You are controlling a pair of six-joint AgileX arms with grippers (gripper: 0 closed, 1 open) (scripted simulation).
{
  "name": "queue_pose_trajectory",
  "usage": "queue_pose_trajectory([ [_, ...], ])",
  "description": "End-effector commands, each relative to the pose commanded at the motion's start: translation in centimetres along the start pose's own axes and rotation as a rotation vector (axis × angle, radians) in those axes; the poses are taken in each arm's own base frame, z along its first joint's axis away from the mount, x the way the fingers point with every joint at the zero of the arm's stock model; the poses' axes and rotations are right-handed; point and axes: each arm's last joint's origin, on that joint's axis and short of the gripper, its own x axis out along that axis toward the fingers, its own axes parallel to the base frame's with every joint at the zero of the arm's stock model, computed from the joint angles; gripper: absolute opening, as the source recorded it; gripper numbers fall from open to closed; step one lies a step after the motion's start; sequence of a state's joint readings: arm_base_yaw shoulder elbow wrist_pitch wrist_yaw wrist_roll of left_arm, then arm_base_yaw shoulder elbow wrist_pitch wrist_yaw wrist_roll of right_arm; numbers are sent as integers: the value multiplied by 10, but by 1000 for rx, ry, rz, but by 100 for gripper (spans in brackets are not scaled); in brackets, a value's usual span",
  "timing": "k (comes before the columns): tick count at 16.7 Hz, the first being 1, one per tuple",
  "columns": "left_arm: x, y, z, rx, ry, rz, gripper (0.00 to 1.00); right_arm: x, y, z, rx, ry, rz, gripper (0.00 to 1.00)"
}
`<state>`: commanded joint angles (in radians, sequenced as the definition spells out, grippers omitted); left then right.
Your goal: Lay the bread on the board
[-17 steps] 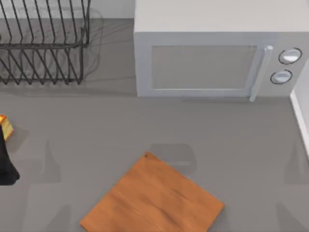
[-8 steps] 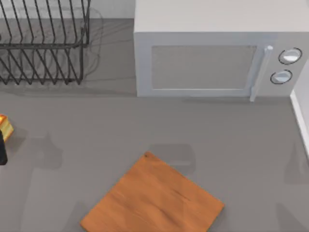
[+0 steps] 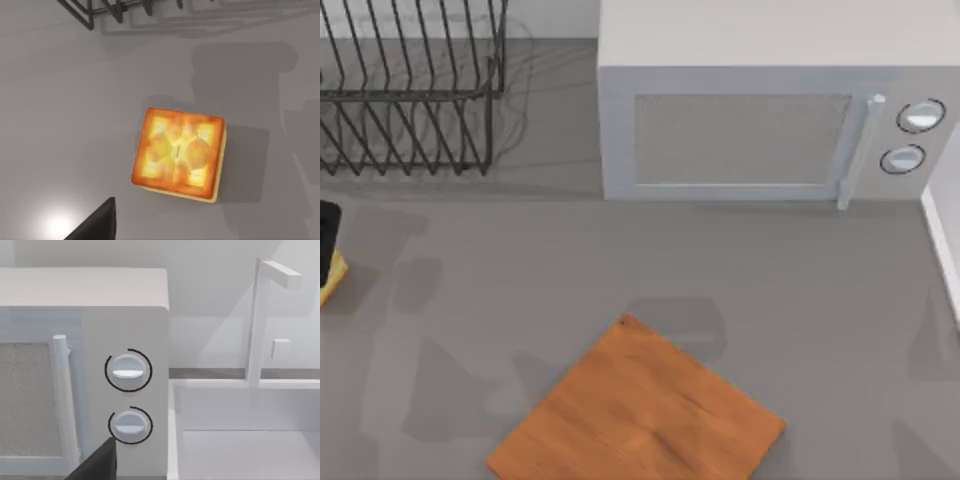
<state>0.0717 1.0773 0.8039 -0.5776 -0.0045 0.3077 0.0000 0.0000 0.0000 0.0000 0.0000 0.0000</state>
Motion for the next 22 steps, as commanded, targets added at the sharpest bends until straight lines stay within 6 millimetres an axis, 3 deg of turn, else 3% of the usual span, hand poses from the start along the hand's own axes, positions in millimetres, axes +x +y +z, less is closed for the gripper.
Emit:
queue_pose_trajectory([
  [3, 32, 9, 22, 48, 195, -72, 100, 0, 0, 0, 0, 0, 0, 100],
  [5, 65, 20, 36, 62, 340, -122, 100, 0, 0, 0, 0, 0, 0, 100],
  [8, 112, 35, 43, 68, 535, -204, 100, 0, 0, 0, 0, 0, 0, 100],
  [11, 142, 46, 51, 96, 639, -259, 100, 0, 0, 0, 0, 0, 0, 100],
  [14, 156, 52, 58, 129, 667, -268, 100, 0, 0, 0, 0, 0, 0, 100],
  [22, 162, 50, 56, 135, 671, -269, 100, 0, 0, 0, 0, 0, 0, 100],
])
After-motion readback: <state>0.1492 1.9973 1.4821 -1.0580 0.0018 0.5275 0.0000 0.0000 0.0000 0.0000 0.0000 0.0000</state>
